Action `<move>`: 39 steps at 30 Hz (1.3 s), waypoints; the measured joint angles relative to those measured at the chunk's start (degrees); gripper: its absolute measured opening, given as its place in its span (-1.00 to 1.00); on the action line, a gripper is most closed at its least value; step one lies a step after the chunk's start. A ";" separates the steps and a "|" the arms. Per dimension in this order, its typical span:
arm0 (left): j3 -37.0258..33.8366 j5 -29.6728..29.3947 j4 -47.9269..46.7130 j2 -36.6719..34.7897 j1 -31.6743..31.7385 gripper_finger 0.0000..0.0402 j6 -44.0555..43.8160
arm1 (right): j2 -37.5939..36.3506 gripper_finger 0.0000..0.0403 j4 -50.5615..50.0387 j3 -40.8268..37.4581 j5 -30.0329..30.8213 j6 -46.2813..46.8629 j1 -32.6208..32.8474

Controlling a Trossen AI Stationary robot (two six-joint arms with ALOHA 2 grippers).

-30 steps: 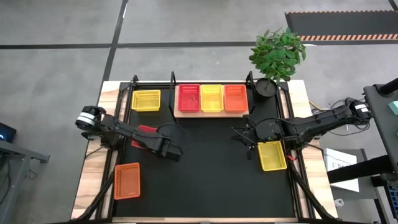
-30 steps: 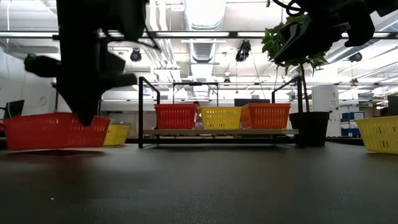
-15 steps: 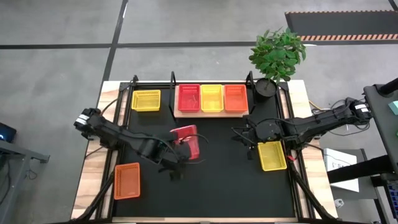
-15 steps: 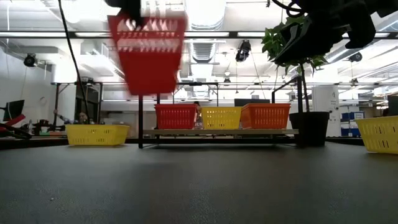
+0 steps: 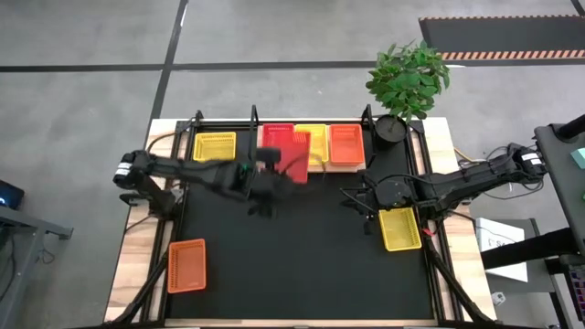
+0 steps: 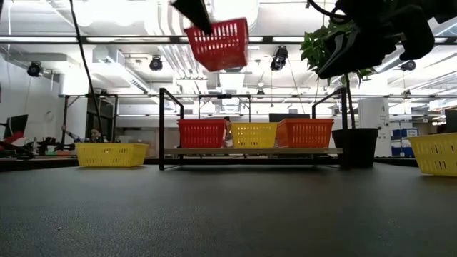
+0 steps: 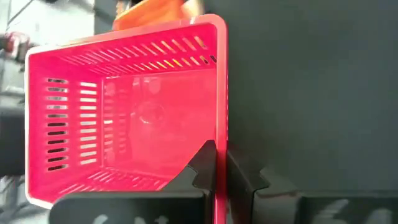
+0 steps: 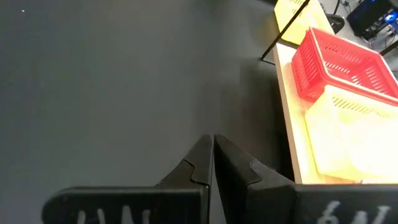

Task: Stack baskets on shelf by color
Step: Stack the red bin on top of the red bin on the shelf

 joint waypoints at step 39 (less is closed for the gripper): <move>-17.31 14.45 14.45 0.50 24.88 -0.93 11.47 | -0.02 -0.96 0.04 -0.31 -0.24 0.68 0.00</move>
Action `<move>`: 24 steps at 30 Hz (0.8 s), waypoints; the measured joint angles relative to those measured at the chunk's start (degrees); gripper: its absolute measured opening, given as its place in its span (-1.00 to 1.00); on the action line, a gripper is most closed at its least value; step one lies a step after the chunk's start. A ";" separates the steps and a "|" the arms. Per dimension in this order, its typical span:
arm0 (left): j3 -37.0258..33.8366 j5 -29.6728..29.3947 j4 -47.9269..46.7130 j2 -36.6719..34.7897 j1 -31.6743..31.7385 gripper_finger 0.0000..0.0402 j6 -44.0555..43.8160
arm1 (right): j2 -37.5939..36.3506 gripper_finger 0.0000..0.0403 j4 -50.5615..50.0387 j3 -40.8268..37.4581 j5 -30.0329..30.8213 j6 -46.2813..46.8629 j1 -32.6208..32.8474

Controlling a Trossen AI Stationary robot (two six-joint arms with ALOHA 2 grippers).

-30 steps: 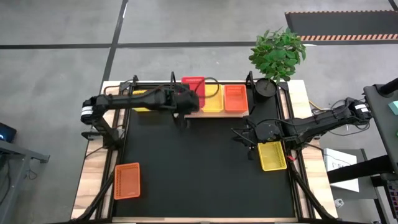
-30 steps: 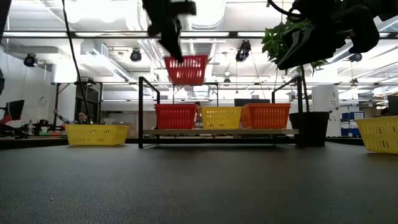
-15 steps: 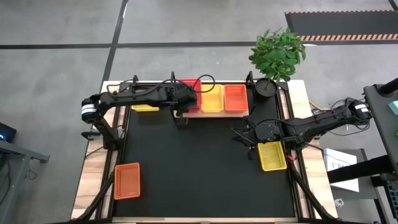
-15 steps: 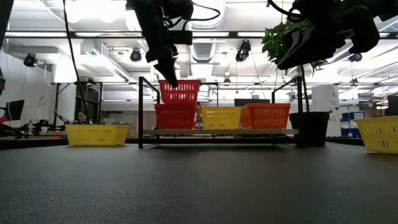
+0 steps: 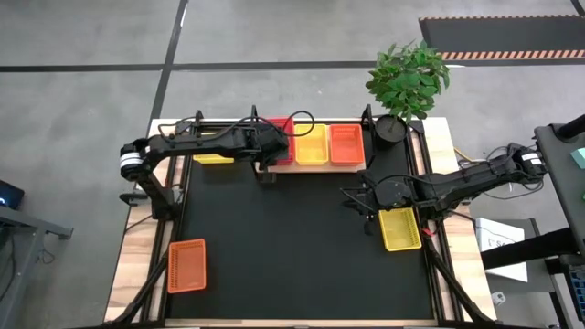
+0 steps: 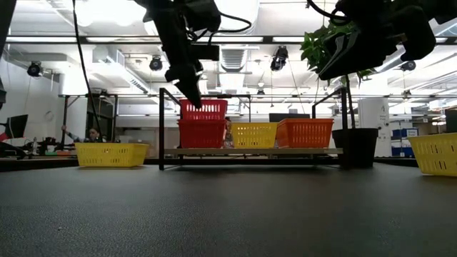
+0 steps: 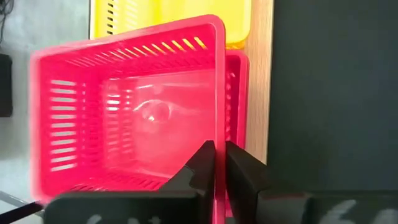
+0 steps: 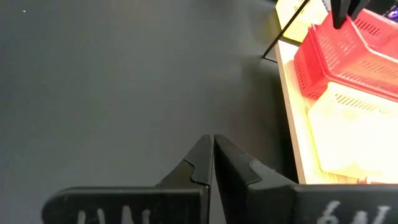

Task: Stack baskets on shelf by color
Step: Stack the red bin on top of the red bin on the shelf, then stack the bottom yellow bin on top of the yellow bin on the shelf

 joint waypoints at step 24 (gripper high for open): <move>0.02 -0.03 0.23 -1.33 -5.78 -0.71 -4.21 | 0.00 -0.96 -0.02 -0.02 -2.58 3.36 0.00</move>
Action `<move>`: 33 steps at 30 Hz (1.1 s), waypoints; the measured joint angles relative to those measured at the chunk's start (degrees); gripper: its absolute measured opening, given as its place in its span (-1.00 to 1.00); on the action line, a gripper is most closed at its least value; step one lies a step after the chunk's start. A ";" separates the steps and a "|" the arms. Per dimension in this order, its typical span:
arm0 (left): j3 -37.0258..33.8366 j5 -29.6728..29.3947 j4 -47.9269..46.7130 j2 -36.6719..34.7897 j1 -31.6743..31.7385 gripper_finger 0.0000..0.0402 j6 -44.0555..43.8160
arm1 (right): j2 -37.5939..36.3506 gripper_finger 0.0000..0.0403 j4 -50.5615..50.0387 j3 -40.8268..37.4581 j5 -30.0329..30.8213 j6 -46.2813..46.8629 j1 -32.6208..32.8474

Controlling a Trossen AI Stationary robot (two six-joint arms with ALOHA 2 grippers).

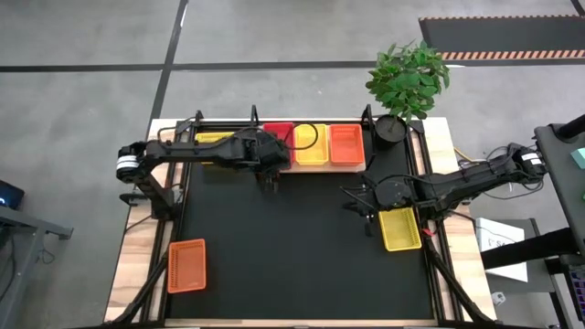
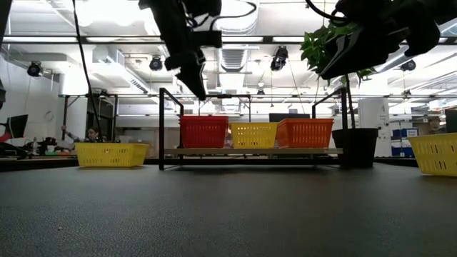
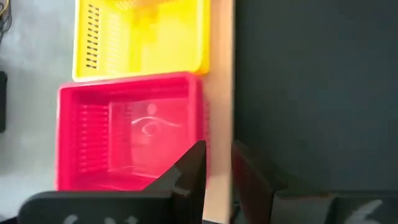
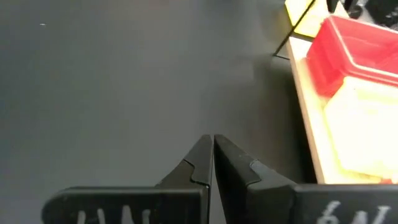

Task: Stack baskets on shelf by color
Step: Stack the bottom yellow bin on top of the yellow bin on the shelf

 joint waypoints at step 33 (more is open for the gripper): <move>-12.75 -4.54 37.92 -2.92 -26.53 -0.71 -14.30 | 0.44 -0.96 -18.53 6.12 -11.93 20.04 11.77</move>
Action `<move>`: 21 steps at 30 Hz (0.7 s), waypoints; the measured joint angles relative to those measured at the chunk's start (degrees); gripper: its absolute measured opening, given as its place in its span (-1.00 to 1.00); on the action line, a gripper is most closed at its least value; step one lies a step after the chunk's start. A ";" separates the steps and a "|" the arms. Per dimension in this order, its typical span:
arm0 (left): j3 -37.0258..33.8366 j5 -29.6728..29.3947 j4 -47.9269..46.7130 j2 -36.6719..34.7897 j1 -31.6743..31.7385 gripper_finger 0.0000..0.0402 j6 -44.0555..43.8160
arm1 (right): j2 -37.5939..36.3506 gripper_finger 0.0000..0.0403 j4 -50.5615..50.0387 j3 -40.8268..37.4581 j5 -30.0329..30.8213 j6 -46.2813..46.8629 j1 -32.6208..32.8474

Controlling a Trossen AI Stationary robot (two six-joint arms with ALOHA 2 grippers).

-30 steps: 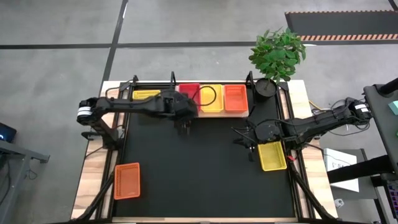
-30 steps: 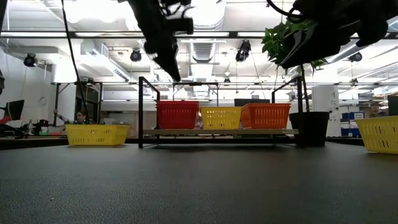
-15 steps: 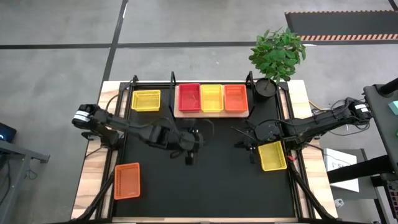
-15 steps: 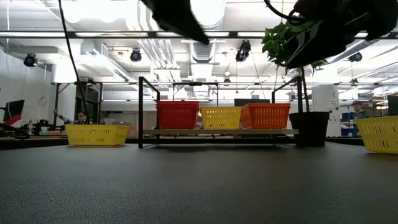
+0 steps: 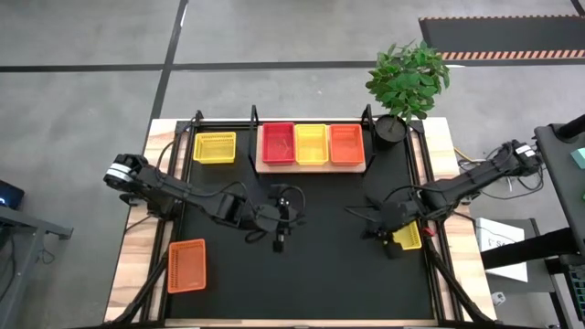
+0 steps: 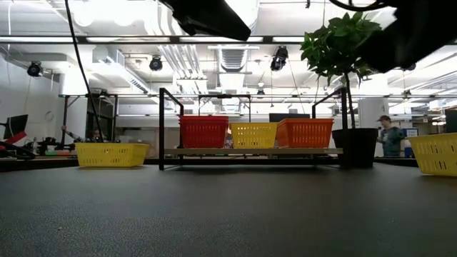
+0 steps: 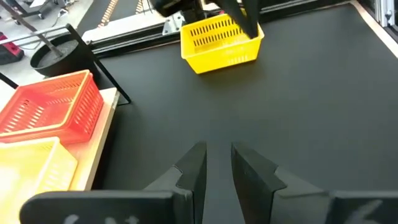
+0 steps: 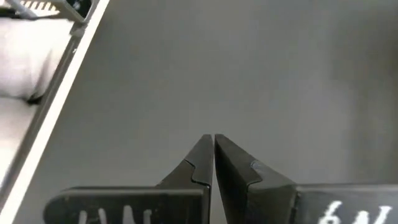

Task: Stack baskets on shelf by color
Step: Stack the bottom yellow bin on top of the yellow bin on the shelf

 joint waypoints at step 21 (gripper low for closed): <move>0.41 -1.49 0.29 -0.13 0.00 -0.71 0.35 | 11.68 -0.96 -38.29 12.04 -0.53 25.52 20.77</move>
